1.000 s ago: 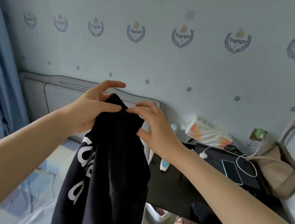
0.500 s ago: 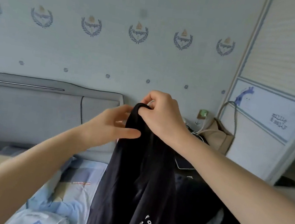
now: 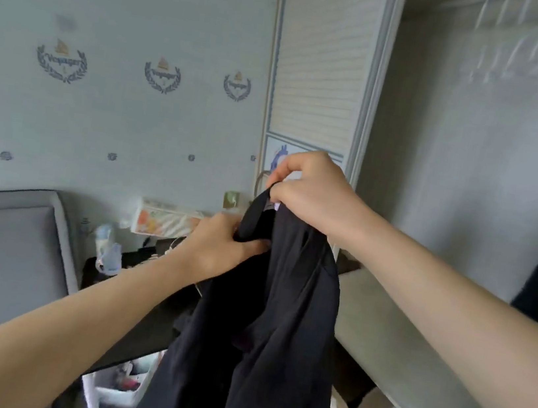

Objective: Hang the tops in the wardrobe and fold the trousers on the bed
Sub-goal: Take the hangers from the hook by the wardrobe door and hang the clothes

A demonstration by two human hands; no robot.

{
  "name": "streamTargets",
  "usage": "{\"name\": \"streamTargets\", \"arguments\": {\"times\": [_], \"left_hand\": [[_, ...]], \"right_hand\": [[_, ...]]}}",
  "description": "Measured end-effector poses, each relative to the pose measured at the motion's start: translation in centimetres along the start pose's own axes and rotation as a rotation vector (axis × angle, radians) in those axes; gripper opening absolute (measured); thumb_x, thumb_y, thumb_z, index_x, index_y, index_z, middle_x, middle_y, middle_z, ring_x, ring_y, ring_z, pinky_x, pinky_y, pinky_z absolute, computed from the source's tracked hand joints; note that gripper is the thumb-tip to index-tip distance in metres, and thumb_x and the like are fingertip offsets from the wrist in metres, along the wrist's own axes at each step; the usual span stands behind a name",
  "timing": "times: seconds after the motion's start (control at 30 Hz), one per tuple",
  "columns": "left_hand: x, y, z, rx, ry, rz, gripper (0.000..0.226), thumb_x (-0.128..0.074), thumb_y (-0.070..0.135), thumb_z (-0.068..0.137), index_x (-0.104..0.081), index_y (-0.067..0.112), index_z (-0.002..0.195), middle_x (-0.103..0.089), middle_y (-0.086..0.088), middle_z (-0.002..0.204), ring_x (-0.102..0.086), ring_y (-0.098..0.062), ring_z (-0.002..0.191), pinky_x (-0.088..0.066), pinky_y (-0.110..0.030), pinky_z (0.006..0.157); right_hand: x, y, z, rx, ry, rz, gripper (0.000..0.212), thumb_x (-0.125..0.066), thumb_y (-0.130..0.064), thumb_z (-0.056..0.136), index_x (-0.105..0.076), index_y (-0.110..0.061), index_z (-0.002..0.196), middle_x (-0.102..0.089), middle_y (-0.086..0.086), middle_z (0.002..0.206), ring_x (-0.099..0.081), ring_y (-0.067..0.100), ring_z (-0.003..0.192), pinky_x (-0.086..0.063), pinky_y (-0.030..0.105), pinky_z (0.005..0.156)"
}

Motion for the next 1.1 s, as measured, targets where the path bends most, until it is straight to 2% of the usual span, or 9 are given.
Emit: {"name": "streamTargets", "arguments": {"times": [0.07, 0.27, 0.37, 0.5, 0.67, 0.8, 0.9, 0.97, 1.1], "left_hand": [[-2.6, 2.9, 1.6, -0.085, 0.044, 0.026, 0.022, -0.068, 0.026, 0.079, -0.055, 0.019, 0.064, -0.056, 0.012, 0.053, -0.053, -0.003, 0.053, -0.035, -0.016, 0.047], [-10.6, 5.7, 6.1, -0.174, -0.276, 0.604, 0.025, -0.056, 0.016, 0.075, -0.060, 0.014, 0.100, -0.057, -0.009, 0.116, -0.054, -0.030, 0.115, -0.047, -0.041, 0.095], [-12.9, 7.6, 8.4, -0.104, -0.317, 0.702, 0.019, -0.061, 0.021, 0.081, -0.069, 0.013, 0.097, -0.065, -0.009, 0.104, -0.062, -0.030, 0.105, -0.052, -0.039, 0.089], [-13.8, 10.3, 12.6, 0.164, -0.434, 0.308, 0.010, -0.076, 0.019, 0.081, -0.071, 0.011, 0.083, -0.074, -0.004, 0.072, -0.073, -0.016, 0.067, -0.059, -0.026, 0.059], [-15.6, 11.8, 14.7, 0.394, -0.589, -0.499, 0.033, -0.085, 0.010, 0.059, -0.078, 0.001, 0.090, -0.074, -0.017, 0.100, -0.074, -0.025, 0.086, -0.060, -0.028, 0.062], [-17.5, 13.6, 17.6, 0.409, -0.639, -0.846, 0.017, -0.077, 0.012, 0.069, -0.078, 0.003, 0.083, -0.075, -0.014, 0.095, -0.074, -0.023, 0.086, -0.060, -0.034, 0.066], [-18.6, 14.6, 19.4, 0.415, -0.628, -0.946, 0.010, -0.064, 0.011, 0.084, -0.072, 0.005, 0.084, -0.074, -0.011, 0.085, -0.074, -0.024, 0.076, -0.060, -0.037, 0.064], [-19.6, 14.9, 21.2, 0.412, -0.597, -0.982, 0.007, -0.062, 0.009, 0.084, -0.068, 0.007, 0.087, -0.073, -0.008, 0.081, -0.073, -0.022, 0.070, -0.059, -0.034, 0.060], [-19.8, 14.5, 25.9, 0.387, -0.637, -1.032, 0.016, -0.064, 0.014, 0.078, -0.065, 0.009, 0.093, -0.067, -0.006, 0.087, -0.069, -0.019, 0.071, -0.058, -0.028, 0.059]], "right_hand": [[3.6, 2.0, -0.9, -0.020, 0.035, -0.094, 0.014, -0.063, -0.007, 0.071, -0.071, -0.017, 0.074, -0.059, -0.012, 0.063, -0.050, -0.006, 0.050, -0.028, 0.004, 0.036], [15.4, 9.7, -3.8, -0.173, 0.101, -0.257, 0.007, -0.075, -0.014, 0.067, -0.072, -0.018, 0.071, -0.065, -0.010, 0.074, -0.053, -0.001, 0.067, -0.034, 0.004, 0.040], [19.0, 13.1, -5.3, -0.198, 0.115, -0.366, 0.006, -0.075, -0.018, 0.071, -0.071, -0.021, 0.074, -0.060, -0.016, 0.072, -0.054, -0.003, 0.067, -0.038, 0.005, 0.044], [23.0, 18.1, -7.0, -0.232, 0.110, -0.515, 0.003, -0.072, -0.022, 0.077, -0.069, -0.022, 0.076, -0.060, -0.016, 0.070, -0.057, -0.001, 0.070, -0.049, 0.015, 0.061], [25.9, 23.2, -7.7, -0.314, 0.118, -0.653, 0.009, -0.066, -0.021, 0.084, -0.063, -0.016, 0.077, -0.064, -0.001, 0.082, -0.062, 0.021, 0.081, -0.055, 0.038, 0.075], [25.6, 25.6, -7.6, -0.349, 0.091, -0.664, 0.040, -0.059, -0.029, 0.093, -0.047, -0.006, 0.063, -0.050, 0.005, 0.060, -0.049, 0.022, 0.057, -0.042, 0.032, 0.054], [24.4, 26.9, -7.0, -0.526, 0.100, -0.204, 0.034, -0.054, -0.027, 0.096, -0.057, 0.004, 0.082, -0.051, 0.010, 0.068, -0.054, 0.022, 0.058, -0.049, 0.025, 0.050], [23.7, 27.6, -6.2, -0.671, 0.105, 0.250, 0.029, -0.054, -0.023, 0.096, -0.062, 0.004, 0.101, -0.061, 0.020, 0.087, -0.065, 0.032, 0.079, -0.060, 0.040, 0.071], [23.9, 29.1, -3.5, -0.708, 0.257, 0.432, 0.017, -0.062, -0.022, 0.093, -0.069, -0.009, 0.102, -0.071, 0.014, 0.107, -0.067, 0.031, 0.102, -0.055, 0.050, 0.087]]}}
Point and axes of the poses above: each hand's wrist, its own z-axis towards the middle knuckle, its own x-axis out of the back of the hand, y = z × x, the point moved 2 cm from there along z, towards the middle knuckle
